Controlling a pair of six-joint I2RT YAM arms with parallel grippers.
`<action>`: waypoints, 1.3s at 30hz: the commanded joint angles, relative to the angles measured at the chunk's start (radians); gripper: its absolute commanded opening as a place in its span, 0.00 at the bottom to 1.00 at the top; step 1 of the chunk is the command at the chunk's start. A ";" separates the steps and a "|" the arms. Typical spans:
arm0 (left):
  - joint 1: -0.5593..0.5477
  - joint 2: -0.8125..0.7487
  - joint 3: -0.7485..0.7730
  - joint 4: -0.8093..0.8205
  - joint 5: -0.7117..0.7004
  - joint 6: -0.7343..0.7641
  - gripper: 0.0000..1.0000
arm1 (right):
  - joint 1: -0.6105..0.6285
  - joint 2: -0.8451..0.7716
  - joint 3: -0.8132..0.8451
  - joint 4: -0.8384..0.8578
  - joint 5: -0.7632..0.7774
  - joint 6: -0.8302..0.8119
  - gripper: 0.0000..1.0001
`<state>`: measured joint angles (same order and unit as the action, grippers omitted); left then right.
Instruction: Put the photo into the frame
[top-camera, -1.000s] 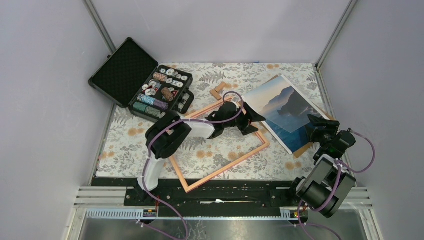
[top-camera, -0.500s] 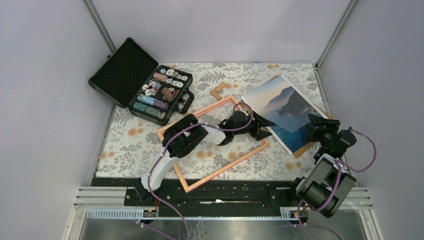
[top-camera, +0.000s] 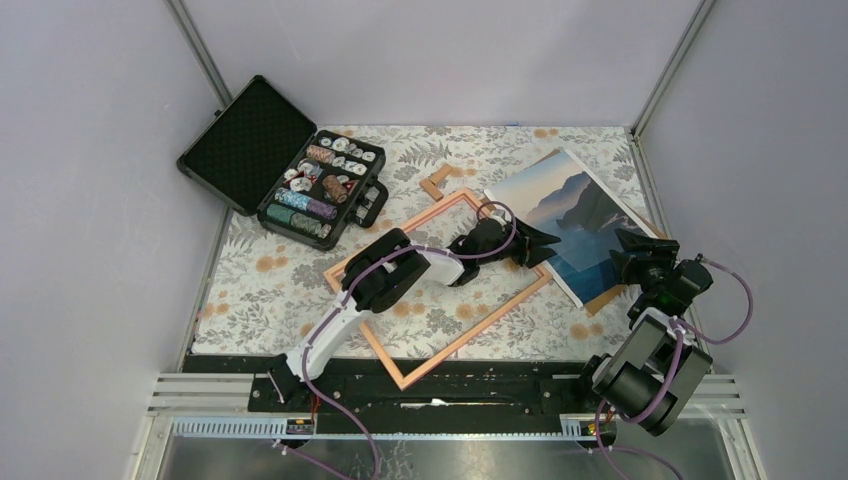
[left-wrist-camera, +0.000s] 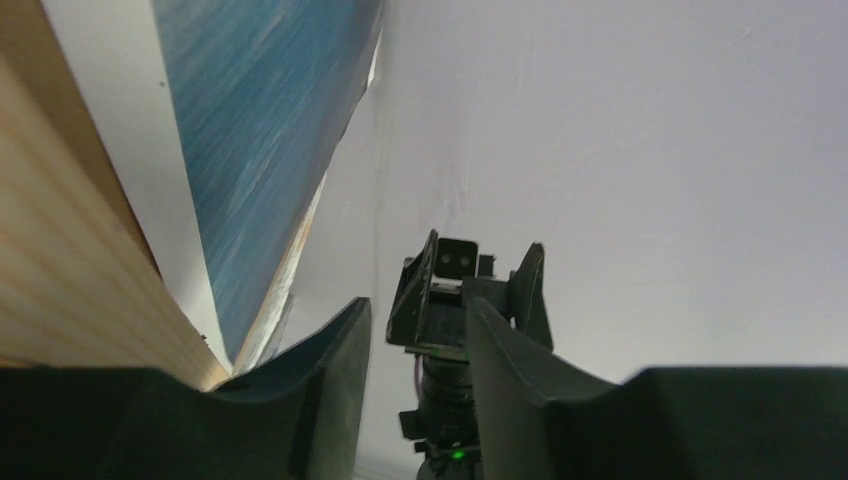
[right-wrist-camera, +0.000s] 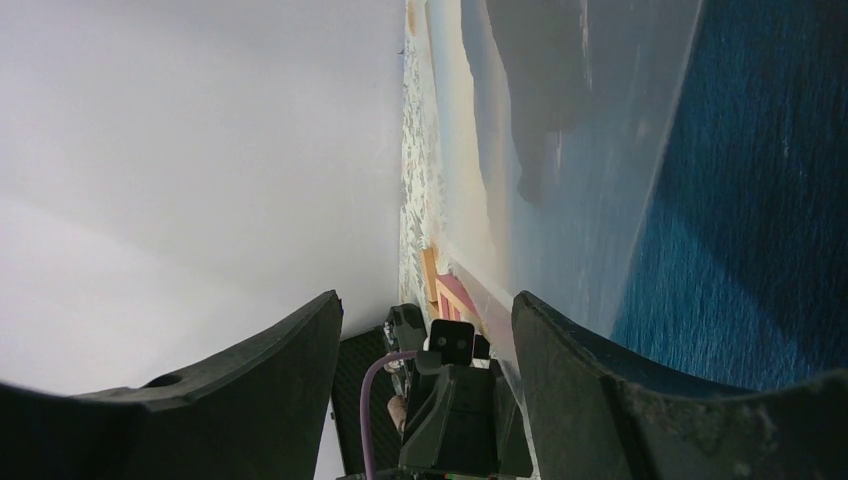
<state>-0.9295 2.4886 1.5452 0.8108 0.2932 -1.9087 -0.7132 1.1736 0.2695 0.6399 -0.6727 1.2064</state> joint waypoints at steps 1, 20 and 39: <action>-0.004 0.015 0.053 0.082 -0.034 -0.018 0.38 | 0.006 -0.018 0.010 0.029 0.001 -0.025 0.70; 0.033 -0.139 0.010 -0.105 0.008 0.297 0.00 | 0.013 -0.135 0.331 -0.733 0.068 -0.644 0.92; 0.223 -0.673 -0.320 -0.694 0.342 0.911 0.00 | 0.399 -0.167 0.484 -0.937 0.135 -0.801 0.99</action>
<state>-0.7650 1.9766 1.3514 0.2478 0.5350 -1.1896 -0.3992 1.0000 0.6704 -0.2211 -0.5686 0.4828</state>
